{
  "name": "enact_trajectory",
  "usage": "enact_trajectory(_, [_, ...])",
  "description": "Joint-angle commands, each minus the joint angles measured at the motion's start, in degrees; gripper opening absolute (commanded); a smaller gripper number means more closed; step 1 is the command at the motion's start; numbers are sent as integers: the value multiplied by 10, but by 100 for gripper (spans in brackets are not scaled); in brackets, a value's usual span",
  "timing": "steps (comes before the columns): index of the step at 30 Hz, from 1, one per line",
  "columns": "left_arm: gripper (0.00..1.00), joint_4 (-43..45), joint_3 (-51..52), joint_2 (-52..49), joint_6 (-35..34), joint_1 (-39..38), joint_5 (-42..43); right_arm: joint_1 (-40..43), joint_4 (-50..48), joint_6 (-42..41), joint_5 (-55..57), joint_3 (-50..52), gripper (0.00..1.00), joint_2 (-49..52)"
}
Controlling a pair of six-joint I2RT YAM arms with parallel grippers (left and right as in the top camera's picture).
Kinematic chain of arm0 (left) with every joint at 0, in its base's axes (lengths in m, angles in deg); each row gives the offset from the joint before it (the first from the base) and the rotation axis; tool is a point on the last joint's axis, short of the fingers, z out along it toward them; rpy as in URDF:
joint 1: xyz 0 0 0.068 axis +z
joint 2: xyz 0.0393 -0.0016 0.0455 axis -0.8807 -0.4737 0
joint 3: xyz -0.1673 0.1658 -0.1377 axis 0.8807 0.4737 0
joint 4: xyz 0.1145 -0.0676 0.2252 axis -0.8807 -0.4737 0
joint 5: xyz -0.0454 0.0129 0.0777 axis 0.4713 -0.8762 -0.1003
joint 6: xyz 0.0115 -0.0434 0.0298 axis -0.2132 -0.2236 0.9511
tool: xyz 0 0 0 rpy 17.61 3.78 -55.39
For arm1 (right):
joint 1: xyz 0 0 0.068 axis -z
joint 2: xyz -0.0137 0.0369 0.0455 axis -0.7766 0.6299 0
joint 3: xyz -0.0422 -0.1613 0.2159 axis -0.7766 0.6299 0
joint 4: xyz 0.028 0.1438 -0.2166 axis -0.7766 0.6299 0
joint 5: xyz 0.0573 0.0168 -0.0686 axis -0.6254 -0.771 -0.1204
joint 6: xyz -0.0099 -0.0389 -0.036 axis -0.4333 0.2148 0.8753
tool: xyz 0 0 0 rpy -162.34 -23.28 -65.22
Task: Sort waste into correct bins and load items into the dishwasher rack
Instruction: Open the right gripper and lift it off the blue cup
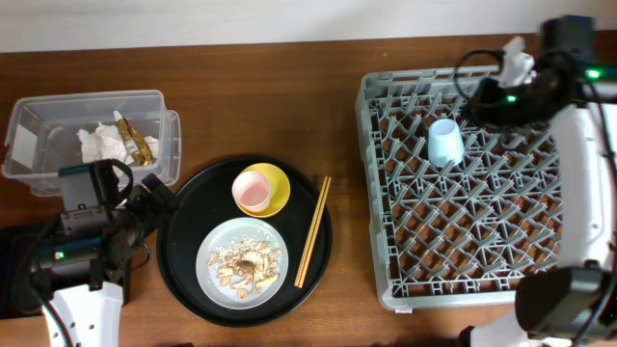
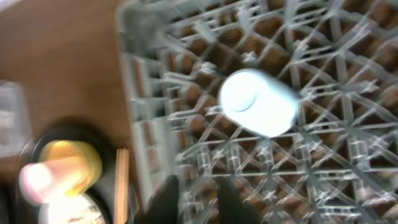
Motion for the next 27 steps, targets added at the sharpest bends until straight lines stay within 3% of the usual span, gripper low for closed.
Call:
enact_trajectory(1, [99, 0, 0, 1, 3, 2, 4, -28, -33, -36, 147, -7, 4, 59])
enact_trajectory(8, [99, 0, 0, 1, 3, 2, 4, -32, -93, -29, 109, -7, 4, 152])
enact_trajectory(19, [99, 0, 0, 1, 3, 2, 4, -32, -86, -29, 81, -6, 4, 161])
enact_trajectory(24, [99, 0, 0, 1, 3, 2, 4, -32, -68, -32, 113, 3, 4, 161])
enact_trajectory(27, [99, 0, 0, 1, 3, 2, 4, -32, -38, -80, 186, 3, 4, 160])
